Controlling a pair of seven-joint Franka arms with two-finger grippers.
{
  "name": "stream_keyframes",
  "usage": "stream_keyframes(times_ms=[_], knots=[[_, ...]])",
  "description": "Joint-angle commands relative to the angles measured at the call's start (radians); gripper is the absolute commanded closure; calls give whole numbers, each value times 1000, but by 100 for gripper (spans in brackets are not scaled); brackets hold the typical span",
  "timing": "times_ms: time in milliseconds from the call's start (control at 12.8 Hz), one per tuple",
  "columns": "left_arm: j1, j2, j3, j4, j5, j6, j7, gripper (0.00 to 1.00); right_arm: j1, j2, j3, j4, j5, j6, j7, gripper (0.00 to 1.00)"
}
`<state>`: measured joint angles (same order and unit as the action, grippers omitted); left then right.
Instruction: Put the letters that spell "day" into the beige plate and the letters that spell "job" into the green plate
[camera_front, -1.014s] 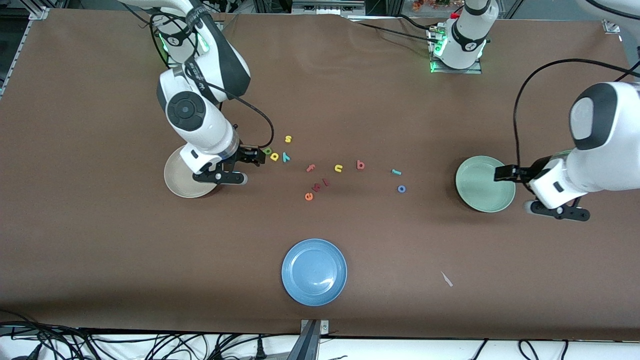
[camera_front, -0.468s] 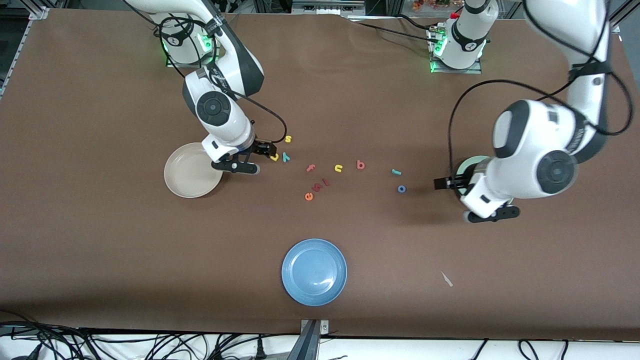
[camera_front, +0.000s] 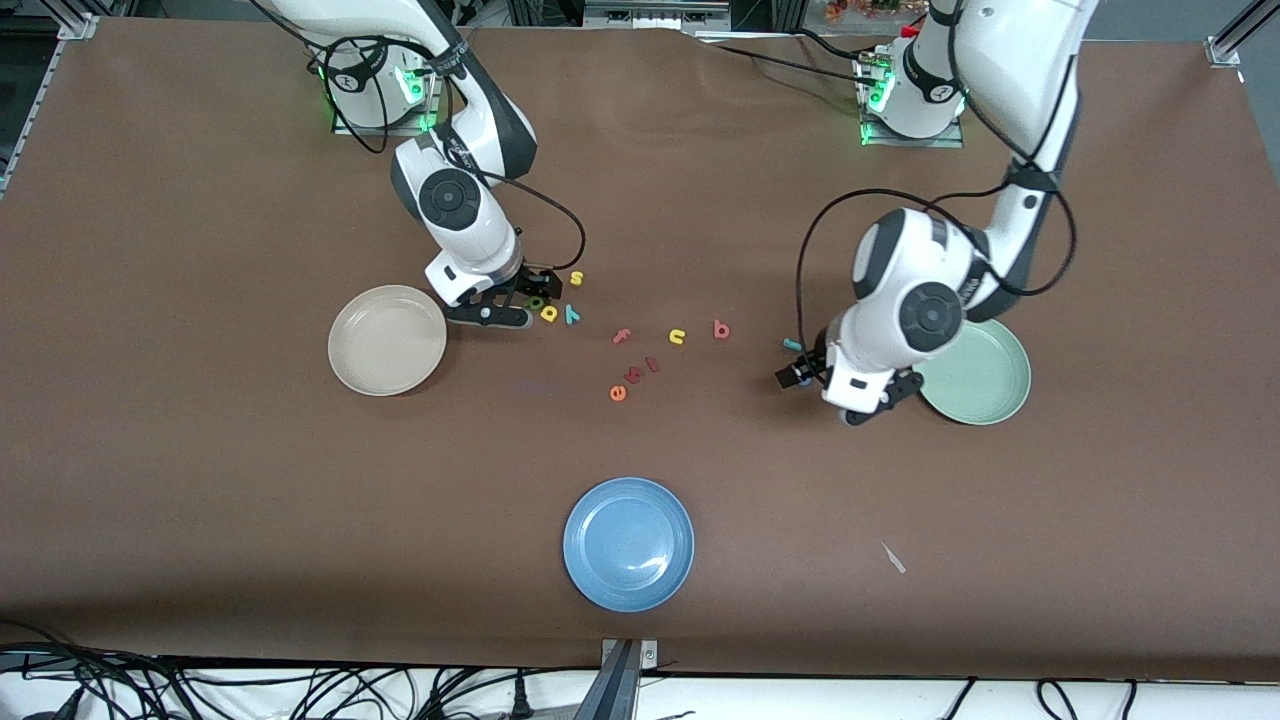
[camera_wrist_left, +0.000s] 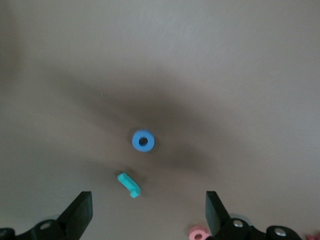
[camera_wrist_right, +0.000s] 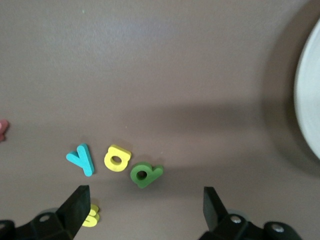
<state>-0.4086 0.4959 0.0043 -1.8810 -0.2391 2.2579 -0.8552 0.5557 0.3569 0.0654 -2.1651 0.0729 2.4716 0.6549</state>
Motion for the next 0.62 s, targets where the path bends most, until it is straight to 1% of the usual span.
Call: stream_keyframes(times_ms=[0, 78, 156, 312, 468, 546], knots=[[-36, -36, 3, -175, -26, 203, -122, 1, 23, -12, 1, -15, -2, 18, 8, 0], [-36, -34, 2, -206, -26, 256, -148, 2, 35, -4, 1, -16, -10, 23, 8, 0], [-36, -33, 2, -213, -26, 261, -172, 7, 36, 10, 1, -16, -25, 38, 8, 0], [-38, -30, 2, -220, -26, 261, -218, 21, 38, 19, -1, -18, -67, 44, 3, 0], [-48, -30, 0, -234, -26, 253, -235, 36, 36, 34, 1, -16, -139, 44, -8, 0], [-49, -30, -10, -234, -26, 253, -237, 38, 36, 39, -1, -13, -169, 46, -32, 0]])
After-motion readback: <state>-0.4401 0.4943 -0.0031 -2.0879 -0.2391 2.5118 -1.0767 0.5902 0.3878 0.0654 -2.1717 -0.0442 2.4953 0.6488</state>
